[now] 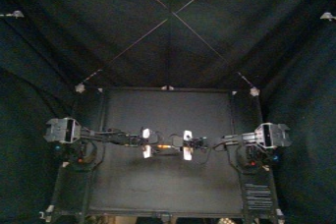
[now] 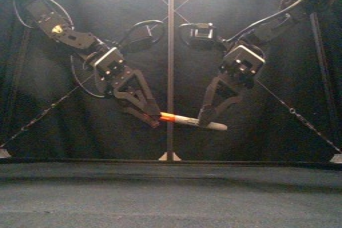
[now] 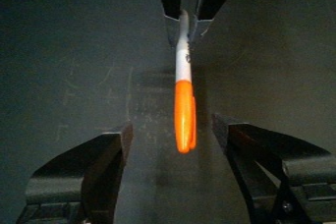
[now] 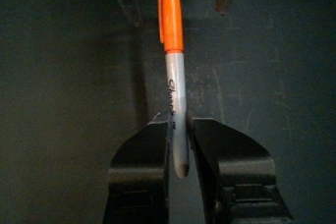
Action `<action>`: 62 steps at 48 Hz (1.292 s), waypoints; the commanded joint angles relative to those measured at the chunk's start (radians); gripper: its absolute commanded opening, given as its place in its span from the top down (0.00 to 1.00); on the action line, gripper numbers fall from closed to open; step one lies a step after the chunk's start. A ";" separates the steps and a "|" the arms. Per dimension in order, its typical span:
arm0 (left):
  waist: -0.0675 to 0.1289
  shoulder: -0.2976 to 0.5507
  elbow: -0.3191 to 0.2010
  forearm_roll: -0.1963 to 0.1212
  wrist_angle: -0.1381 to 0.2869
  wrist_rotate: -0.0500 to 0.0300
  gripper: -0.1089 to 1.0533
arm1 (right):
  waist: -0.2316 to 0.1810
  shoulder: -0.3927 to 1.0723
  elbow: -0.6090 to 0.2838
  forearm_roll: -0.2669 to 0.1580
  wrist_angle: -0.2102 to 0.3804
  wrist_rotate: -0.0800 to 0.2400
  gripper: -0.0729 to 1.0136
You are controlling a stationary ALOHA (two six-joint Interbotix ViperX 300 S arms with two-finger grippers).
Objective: Uncap the pen
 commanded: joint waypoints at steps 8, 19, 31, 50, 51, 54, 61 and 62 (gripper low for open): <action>0.002 0.025 -0.048 -0.002 0.029 0.0000 0.18 | -0.003 -0.008 -0.026 0.000 -0.006 0.002 0.48; 0.012 0.035 -0.048 -0.002 0.029 0.0000 0.38 | -0.003 -0.008 -0.032 -0.006 -0.006 0.002 0.48; 0.032 0.003 -0.011 0.008 0.034 0.0015 0.47 | -0.003 -0.017 -0.012 -0.002 -0.002 0.003 0.48; 0.055 -0.184 0.183 0.008 0.014 0.0000 0.48 | -0.037 -0.130 0.118 0.035 -0.011 0.006 0.48; 0.055 -0.192 0.192 0.008 0.014 0.0000 0.48 | -0.038 -0.138 0.126 0.038 -0.017 0.006 0.48; 0.055 -0.222 0.222 0.008 0.014 0.0000 0.48 | -0.044 -0.163 0.156 0.043 -0.038 0.006 0.48; 0.052 -0.279 0.268 0.009 0.012 0.0015 0.48 | -0.049 -0.210 0.219 0.048 -0.137 0.006 0.48; 0.052 -0.284 0.272 0.009 0.011 0.0015 0.48 | -0.049 -0.215 0.225 0.051 -0.146 0.006 0.48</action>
